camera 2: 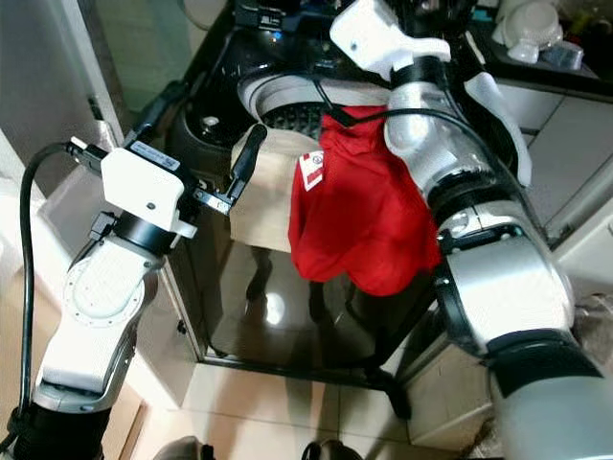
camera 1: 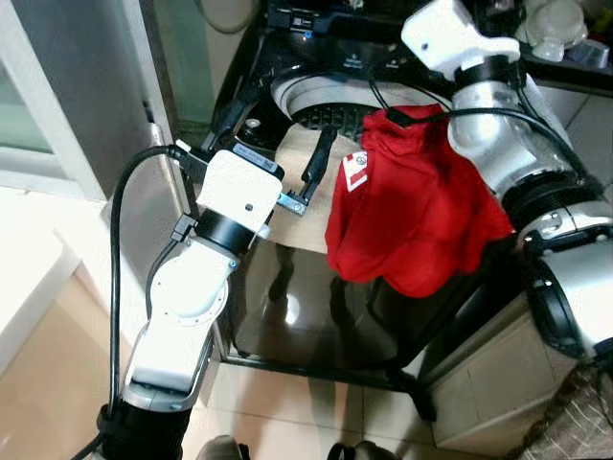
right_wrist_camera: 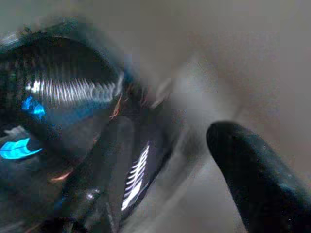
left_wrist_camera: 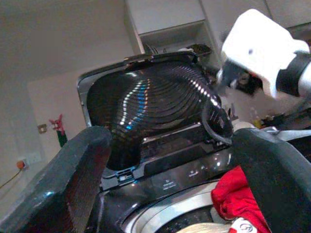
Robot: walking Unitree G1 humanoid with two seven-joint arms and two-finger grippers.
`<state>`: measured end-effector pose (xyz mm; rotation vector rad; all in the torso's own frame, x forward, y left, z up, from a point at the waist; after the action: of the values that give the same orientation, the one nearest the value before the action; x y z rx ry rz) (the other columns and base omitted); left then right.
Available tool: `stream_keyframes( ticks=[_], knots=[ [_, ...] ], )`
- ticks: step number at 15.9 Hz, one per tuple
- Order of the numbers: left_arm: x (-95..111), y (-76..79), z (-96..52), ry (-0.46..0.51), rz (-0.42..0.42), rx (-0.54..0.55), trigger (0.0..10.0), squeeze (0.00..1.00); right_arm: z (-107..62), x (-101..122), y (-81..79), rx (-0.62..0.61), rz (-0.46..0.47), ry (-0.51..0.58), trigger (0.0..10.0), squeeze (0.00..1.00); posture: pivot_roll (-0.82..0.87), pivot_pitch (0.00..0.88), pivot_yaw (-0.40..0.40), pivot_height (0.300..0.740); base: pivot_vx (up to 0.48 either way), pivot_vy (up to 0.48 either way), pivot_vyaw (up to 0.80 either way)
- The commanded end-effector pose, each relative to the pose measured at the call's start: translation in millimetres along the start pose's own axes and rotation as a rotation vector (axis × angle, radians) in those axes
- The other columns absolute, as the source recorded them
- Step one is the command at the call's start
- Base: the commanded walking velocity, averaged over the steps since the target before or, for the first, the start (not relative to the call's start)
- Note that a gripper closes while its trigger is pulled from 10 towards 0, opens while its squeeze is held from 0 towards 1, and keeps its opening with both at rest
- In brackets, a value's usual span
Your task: Clothes washing
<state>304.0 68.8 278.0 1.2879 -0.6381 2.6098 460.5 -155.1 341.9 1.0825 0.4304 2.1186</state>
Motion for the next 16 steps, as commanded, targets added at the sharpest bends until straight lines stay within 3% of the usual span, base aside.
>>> stream_keyframes(
  ticks=[1, 2, 3, 5, 6, 7, 9, 10, 11, 13, 14, 15, 16],
  knots=[
    [-5.3, 4.5, -0.5, -0.021, 0.0, -0.015, 10.0, 0.0, -10.1, -32.2, -4.3, 0.023, 0.243, -0.157, 10.0, 0.0, 0.1, 0.022, -0.072, 0.731, 0.0, 0.0, 0.0],
    [-10.1, -0.2, -5.2, -0.048, 0.002, 0.009, 10.0, 0.0, -35.3, -24.3, 0.4, -0.089, 0.477, -0.053, 10.0, 0.0, 0.09, 0.027, -0.075, 0.731, 0.0, 0.0, 0.0],
    [-10.7, -2.1, -6.7, -0.052, 0.002, 0.02, 10.0, 0.0, -44.4, -18.5, 5.0, -0.124, 0.487, -0.004, 10.0, 0.0, 0.09, 0.028, -0.076, 0.731, 0.0, 0.0, 0.0],
    [-14.6, -2.6, -11.9, -0.071, -0.011, 0.021, 10.0, 0.0, -110.7, 6.9, 4.1, -0.037, 0.278, 0.223, 10.0, 0.0, 0.05, 0.043, -0.066, 0.731, 0.0, 0.0, 0.0],
    [-15.8, -0.6, -12.7, -0.076, -0.023, 0.014, 10.0, 0.0, -141.1, 1.8, 1.0, 0.019, 0.186, 0.262, 10.0, 0.0, 0.03, 0.047, -0.058, 0.731, 0.0, 0.0, 0.0],
    [-15.9, 0.3, -12.9, -0.077, -0.027, 0.01, 10.0, 0.0, -152.1, -0.1, -0.3, 0.057, 0.175, 0.272, 10.0, 0.0, 0.03, 0.049, -0.054, 0.731, 0.0, 0.0, 0.0],
    [-15.2, 1.0, -12.1, -0.073, -0.033, -0.008, 10.0, 0.0, -224.6, -1.5, -9.4, 0.265, 0.128, 0.312, 10.0, 0.0, 0.01, 0.059, -0.038, 0.731, 0.0, 0.0, 0.0],
    [-15.5, 1.0, -11.7, -0.074, -0.035, -0.01, 10.0, 0.0, -240.9, -11.3, -15.5, 0.326, 0.121, 0.276, 10.0, 0.0, 0.01, 0.059, -0.036, 0.731, 0.0, 0.0, 0.0],
    [-17.9, 1.4, -10.0, -0.081, -0.042, -0.011, 10.0, 0.0, -286.5, -72.3, -43.0, 0.479, 0.114, 0.0, 10.0, 0.0, 0.01, 0.059, -0.029, 0.731, 0.0, 0.0, 0.0],
    [-18.8, 6.0, -8.5, -0.083, -0.073, -0.032, 10.0, 0.0, -344.0, -156.4, -82.4, 0.656, 0.138, -0.449, 10.0, 0.0, 0.02, 0.06, -0.009, 0.731, 0.0, 0.0, 0.0],
    [-19.2, 5.9, -8.5, -0.088, -0.076, -0.034, 10.0, 0.0, -353.2, -173.0, -101.4, 0.689, 0.172, -0.593, 10.0, 0.0, 0.03, 0.059, -0.004, 0.731, 0.0, 0.0, 0.0],
    [-19.4, 5.1, -8.2, -0.089, -0.073, -0.035, 10.0, 0.0, -353.8, -173.2, -112.2, 0.714, 0.187, -0.627, 10.0, 0.0, 0.05, 0.058, 0.0, 0.731, 0.0, 0.0, 0.0],
    [-18.3, 2.7, -7.9, -0.088, -0.066, -0.032, 10.0, 0.0, -346.6, -162.1, -141.1, 0.729, 0.196, -0.667, 10.0, 0.0, 0.05, 0.056, 0.003, 0.731, 0.0, 0.0, 0.0]
  ],
)
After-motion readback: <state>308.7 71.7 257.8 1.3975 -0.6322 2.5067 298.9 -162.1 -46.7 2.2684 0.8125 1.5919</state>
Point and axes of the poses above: a point about 5 cm out from each wrist's last joint towards the gripper, its own z axis pointing out of the wrist towards the gripper, its own x axis along the axis of the wrist's last joint, y = z × x, the point moved 6 cm from there along z, pointing out of the wrist towards the gripper, and after that the axes turned 7 degrees about -z, right-handed, at the moved point
